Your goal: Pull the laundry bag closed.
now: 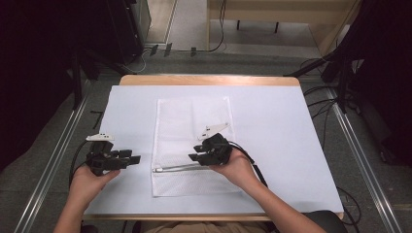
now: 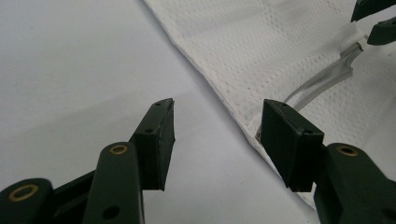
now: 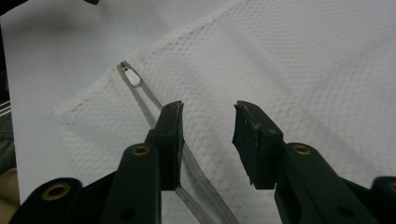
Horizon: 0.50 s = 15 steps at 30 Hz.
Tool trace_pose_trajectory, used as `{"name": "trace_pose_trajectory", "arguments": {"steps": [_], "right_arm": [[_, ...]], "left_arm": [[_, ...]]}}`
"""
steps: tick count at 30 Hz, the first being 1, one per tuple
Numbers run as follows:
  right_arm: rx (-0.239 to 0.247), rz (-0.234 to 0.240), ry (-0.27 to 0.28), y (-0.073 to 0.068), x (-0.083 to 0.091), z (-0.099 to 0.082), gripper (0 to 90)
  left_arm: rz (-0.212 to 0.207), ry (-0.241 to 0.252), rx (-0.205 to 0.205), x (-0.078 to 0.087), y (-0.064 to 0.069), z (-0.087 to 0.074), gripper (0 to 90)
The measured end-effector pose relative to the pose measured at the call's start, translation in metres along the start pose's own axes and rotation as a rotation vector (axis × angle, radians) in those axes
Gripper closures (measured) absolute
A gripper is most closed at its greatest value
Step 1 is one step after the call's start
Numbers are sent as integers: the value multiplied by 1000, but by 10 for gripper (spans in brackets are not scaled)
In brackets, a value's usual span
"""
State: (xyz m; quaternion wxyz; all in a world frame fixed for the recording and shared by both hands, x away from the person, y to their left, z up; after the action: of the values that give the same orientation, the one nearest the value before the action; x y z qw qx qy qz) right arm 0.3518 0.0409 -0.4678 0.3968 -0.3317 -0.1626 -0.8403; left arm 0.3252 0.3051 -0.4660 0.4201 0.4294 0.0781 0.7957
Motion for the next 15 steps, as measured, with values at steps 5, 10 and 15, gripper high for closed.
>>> {"name": "trace_pose_trajectory", "arguments": {"steps": [5, 10, 15], "right_arm": [[13, 18, 3, -11, -5, 6, 644], [28, 28, 6, -17, -10, 11, 656], [34, 46, 4, -24, -15, 15, 687]], "left_arm": [[-2, 1, -3, -1, 0, 1, 458], [-3, -7, -7, -2, -1, 2, 472], [-3, -5, -11, -2, -1, 3, 472]]}}
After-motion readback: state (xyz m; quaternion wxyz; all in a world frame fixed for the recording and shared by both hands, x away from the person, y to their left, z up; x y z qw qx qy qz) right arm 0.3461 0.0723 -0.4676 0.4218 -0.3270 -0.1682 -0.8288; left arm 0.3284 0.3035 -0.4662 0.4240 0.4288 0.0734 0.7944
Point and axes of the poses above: each handheld gripper's, and its own axes: x roughly backward along the jaws, z roughly out of its top, y roughly to its right, the point moved 7 cm from there along -x, roughly forward along the jaws, and after that the axes turned 15 degrees about -z, right-handed, at the moved point
